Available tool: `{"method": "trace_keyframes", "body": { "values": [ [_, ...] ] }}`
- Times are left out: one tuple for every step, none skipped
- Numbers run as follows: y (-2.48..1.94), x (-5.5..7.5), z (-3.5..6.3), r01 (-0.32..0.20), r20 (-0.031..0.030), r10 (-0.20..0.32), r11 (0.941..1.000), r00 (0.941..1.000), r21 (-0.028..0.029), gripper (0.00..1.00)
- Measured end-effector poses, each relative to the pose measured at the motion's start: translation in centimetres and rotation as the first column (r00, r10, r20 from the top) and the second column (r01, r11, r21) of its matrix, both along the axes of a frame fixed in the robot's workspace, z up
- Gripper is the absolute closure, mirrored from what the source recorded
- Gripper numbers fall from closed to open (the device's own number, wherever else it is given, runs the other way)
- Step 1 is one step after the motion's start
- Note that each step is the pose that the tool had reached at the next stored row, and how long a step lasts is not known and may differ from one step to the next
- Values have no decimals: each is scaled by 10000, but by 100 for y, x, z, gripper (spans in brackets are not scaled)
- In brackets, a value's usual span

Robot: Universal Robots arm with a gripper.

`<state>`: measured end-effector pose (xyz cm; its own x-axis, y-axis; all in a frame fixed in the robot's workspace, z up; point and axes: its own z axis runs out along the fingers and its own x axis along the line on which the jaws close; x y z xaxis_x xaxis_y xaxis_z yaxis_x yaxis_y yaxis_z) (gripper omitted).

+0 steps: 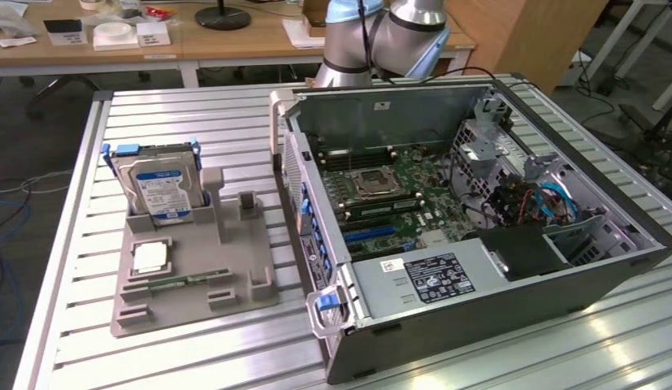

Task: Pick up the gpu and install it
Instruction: 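Insert the gpu into the slot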

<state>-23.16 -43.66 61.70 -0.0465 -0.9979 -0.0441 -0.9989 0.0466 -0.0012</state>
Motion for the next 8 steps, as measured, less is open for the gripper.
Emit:
{"method": "trace_keyframes", "body": {
  "values": [
    [0,2,8,0,-1,0,10000,10000,2,73],
    [0,2,8,0,0,0,10000,10000,1,73],
    [0,4,6,0,-1,0,10000,10000,0,73],
    [0,4,6,0,-1,0,10000,10000,0,73],
    [0,4,6,1,-1,-1,10000,10000,0,73],
    [0,4,6,1,-1,-1,10000,10000,0,73],
    [0,4,6,0,-1,0,10000,10000,0,73],
    [0,4,6,0,-1,0,10000,10000,0,73]
  ]
}}
